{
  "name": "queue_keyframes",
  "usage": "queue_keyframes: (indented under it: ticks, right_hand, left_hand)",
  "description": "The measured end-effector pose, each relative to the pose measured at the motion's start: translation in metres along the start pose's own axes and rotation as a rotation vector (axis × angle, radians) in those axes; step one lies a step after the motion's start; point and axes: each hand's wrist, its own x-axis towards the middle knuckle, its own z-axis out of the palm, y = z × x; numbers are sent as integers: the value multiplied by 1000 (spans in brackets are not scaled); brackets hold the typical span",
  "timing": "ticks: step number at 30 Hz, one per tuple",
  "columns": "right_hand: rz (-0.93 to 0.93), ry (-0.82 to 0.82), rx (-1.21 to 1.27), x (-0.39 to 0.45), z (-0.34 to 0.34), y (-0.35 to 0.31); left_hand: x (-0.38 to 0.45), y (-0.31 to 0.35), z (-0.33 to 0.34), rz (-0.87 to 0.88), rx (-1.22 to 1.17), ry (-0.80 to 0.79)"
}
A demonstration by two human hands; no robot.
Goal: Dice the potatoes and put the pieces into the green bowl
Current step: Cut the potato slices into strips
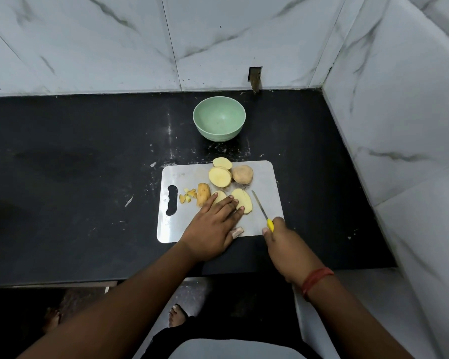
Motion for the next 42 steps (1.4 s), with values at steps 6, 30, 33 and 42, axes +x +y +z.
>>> queue_keyframes:
  ticks: [6,30,33,42]
  right_hand:
    - [-56,118,-217,26,6,-12]
    - [20,-106,-280,40,22,-16]
    - [35,-137,-278,26,28,1]
    - [21,-143,-177,3,27,32]
  left_hand:
    - [-2,1,0,2,-34,40]
    - [2,1,1,-9,-42,58]
    - [2,1,2,-13,-36,71]
    - [1,0,3,-14,-62,53]
